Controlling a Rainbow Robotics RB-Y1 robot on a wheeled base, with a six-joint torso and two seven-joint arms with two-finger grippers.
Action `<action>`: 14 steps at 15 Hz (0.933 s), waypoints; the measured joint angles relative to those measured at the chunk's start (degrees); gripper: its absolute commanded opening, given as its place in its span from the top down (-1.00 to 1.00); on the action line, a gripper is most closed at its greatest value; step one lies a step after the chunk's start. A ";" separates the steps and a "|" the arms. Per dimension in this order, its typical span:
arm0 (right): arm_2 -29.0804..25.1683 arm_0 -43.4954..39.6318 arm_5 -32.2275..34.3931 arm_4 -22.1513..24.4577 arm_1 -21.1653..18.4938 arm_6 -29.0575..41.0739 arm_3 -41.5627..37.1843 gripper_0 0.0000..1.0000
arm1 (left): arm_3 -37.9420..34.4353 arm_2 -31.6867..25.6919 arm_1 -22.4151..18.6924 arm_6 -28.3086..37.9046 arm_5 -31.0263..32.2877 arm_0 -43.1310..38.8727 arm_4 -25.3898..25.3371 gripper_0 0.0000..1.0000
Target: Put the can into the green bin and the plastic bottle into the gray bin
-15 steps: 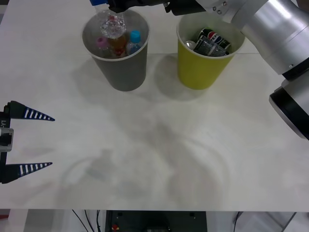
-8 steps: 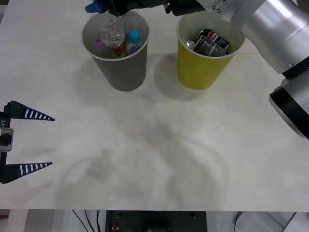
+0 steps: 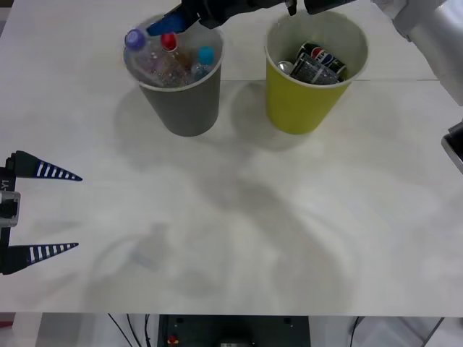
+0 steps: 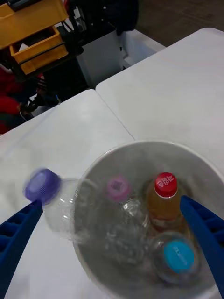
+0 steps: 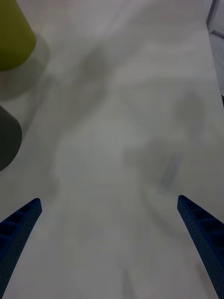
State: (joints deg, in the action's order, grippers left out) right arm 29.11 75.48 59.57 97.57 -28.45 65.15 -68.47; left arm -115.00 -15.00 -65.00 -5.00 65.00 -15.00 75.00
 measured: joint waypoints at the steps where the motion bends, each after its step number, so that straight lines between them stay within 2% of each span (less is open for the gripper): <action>1: -1.61 -2.00 1.50 0.00 -1.22 -0.02 -2.68 -1.00 | 0.00 0.00 0.00 0.00 0.00 0.00 0.00 -1.00; 8: -12.89 -16.61 11.45 -1.46 -9.74 -0.51 -22.46 -1.00 | 0.00 0.00 0.00 0.00 0.00 0.00 0.00 -1.00; 12: -19.21 -29.17 12.00 -2.49 -14.46 -2.35 -34.99 -1.00 | 0.00 0.00 0.00 0.00 0.00 0.00 0.00 -1.00; 14: -22.95 -36.24 12.11 -2.78 -16.22 -5.40 -40.94 -1.00 | -0.01 0.00 0.00 0.00 0.00 0.01 0.00 -1.00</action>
State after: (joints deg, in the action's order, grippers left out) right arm 6.15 39.24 71.68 94.79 -44.67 59.75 -109.41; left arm -115.00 -15.00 -65.00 -5.00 65.00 -15.00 75.00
